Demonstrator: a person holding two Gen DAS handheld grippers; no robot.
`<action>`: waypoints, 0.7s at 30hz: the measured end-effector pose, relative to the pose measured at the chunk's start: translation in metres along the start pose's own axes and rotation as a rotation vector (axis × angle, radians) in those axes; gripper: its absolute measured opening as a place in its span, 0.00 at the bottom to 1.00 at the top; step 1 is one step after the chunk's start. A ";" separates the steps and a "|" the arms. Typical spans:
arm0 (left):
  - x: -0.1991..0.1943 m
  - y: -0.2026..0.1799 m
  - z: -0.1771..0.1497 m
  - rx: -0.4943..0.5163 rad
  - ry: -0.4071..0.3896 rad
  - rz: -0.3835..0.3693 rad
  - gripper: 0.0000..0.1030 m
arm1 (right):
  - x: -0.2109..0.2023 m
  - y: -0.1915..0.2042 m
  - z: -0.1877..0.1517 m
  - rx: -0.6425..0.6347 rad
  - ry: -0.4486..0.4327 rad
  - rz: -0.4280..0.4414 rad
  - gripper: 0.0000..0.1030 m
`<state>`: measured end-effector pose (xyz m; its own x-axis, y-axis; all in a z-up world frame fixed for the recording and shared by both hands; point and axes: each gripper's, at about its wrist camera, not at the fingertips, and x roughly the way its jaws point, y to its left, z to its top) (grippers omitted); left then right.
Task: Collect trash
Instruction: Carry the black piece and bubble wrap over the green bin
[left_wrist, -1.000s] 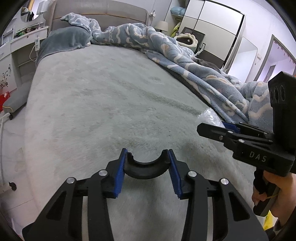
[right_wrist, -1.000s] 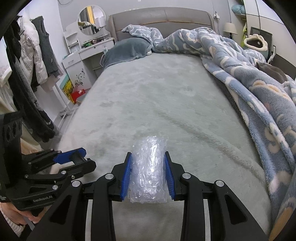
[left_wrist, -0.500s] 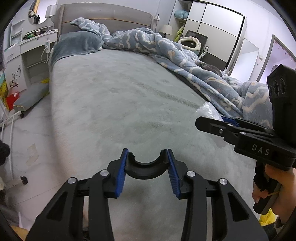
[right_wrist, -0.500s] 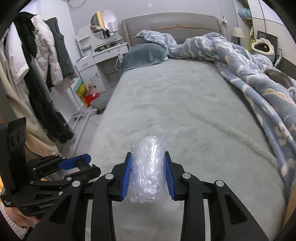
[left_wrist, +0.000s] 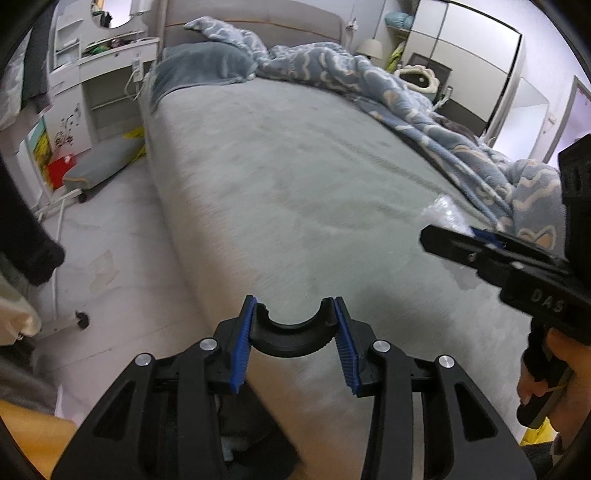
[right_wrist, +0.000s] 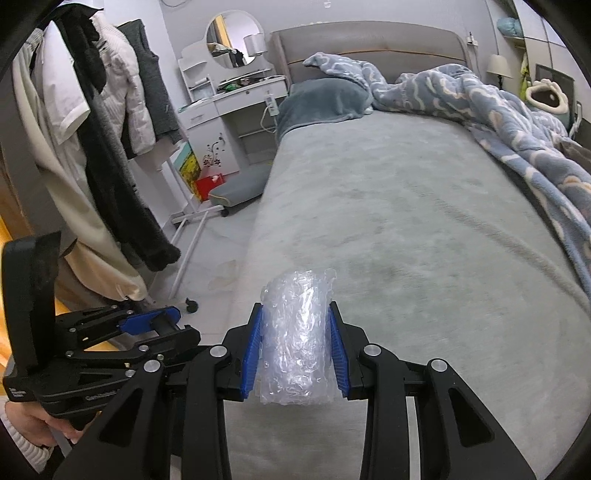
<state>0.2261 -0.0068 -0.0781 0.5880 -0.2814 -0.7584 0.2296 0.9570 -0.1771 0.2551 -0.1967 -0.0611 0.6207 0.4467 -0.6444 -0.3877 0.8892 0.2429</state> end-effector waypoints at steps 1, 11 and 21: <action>-0.001 0.004 -0.003 -0.004 0.008 0.006 0.43 | 0.001 0.004 0.000 0.001 0.000 0.009 0.33; -0.008 0.057 -0.037 -0.038 0.100 0.075 0.43 | 0.019 0.060 -0.010 -0.045 0.037 0.078 0.33; -0.002 0.100 -0.068 -0.083 0.226 0.096 0.45 | 0.041 0.105 -0.021 -0.091 0.087 0.126 0.33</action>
<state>0.1948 0.0941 -0.1366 0.4135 -0.1753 -0.8935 0.1114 0.9837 -0.1414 0.2260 -0.0872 -0.0769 0.5036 0.5402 -0.6742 -0.5214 0.8123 0.2614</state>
